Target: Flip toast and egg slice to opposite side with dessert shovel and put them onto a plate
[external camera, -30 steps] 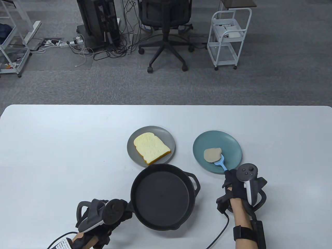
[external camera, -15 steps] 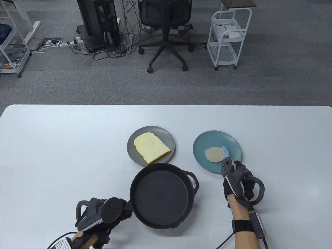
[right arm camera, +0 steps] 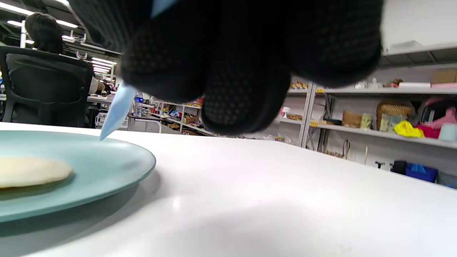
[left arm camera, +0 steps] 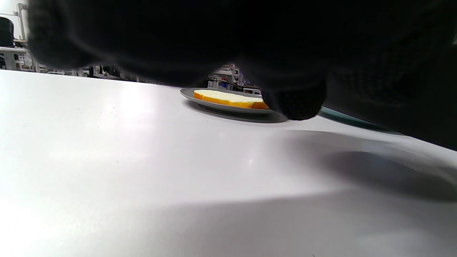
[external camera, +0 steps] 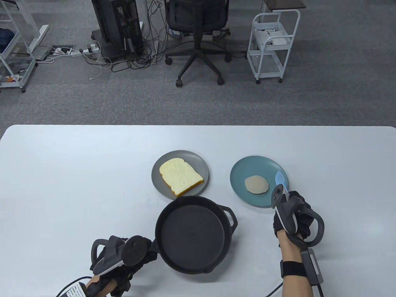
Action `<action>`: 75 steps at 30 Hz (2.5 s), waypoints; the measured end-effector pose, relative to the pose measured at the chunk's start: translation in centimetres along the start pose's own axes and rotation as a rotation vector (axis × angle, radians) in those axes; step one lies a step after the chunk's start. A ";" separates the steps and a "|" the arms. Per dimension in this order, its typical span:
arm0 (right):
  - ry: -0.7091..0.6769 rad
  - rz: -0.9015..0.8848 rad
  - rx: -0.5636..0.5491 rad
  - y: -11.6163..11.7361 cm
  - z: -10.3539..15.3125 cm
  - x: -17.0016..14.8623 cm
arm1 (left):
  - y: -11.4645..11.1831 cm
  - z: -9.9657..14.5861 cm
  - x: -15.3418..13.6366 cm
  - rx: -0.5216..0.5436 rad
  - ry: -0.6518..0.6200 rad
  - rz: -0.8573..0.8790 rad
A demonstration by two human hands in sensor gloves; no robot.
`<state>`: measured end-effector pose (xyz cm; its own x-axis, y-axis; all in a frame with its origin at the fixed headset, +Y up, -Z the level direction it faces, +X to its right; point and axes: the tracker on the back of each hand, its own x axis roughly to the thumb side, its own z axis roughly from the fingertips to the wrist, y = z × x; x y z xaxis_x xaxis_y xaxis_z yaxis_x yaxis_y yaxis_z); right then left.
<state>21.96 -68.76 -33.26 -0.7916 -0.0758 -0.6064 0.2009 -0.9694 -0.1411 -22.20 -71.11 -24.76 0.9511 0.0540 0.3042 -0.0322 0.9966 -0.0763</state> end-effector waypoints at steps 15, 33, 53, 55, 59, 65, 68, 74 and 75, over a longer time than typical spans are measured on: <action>-0.234 -0.494 0.184 -3.0 6.5 2.6 | 0.0 0.0 0.1 -0.016 -0.002 -0.003; -0.365 -0.822 0.364 -1.6 10.4 2.0 | -0.2 -0.7 -1.2 -0.065 0.025 0.020; -0.133 -0.809 0.405 2.4 7.2 0.6 | -0.3 -0.8 -1.4 -0.083 0.007 0.002; -0.107 -0.812 0.417 3.0 6.8 0.2 | -0.5 -0.8 -1.3 -0.085 0.000 -0.003; -0.080 -0.819 0.435 3.5 6.5 -0.3 | -1.3 -1.0 -1.0 -0.129 -0.013 -0.042; -0.082 -0.827 0.434 3.5 6.4 -0.3 | -2.4 -1.5 -1.1 -0.192 -0.008 -0.064; -0.086 -0.823 0.434 3.5 6.5 -0.3 | -3.1 -1.6 -0.9 -0.202 0.013 -0.145; -0.089 -0.817 0.434 3.5 6.5 -0.3 | -3.6 -1.9 -0.5 -0.224 0.034 -0.258; -0.089 -0.818 0.434 3.5 6.5 -0.3 | -3.6 -1.8 -0.5 -0.229 0.042 -0.263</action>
<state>19.13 -73.63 -28.49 -0.6366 0.6693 -0.3831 -0.6583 -0.7304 -0.1820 -22.04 -74.82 -26.39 0.9295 -0.2104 0.3030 0.2813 0.9357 -0.2131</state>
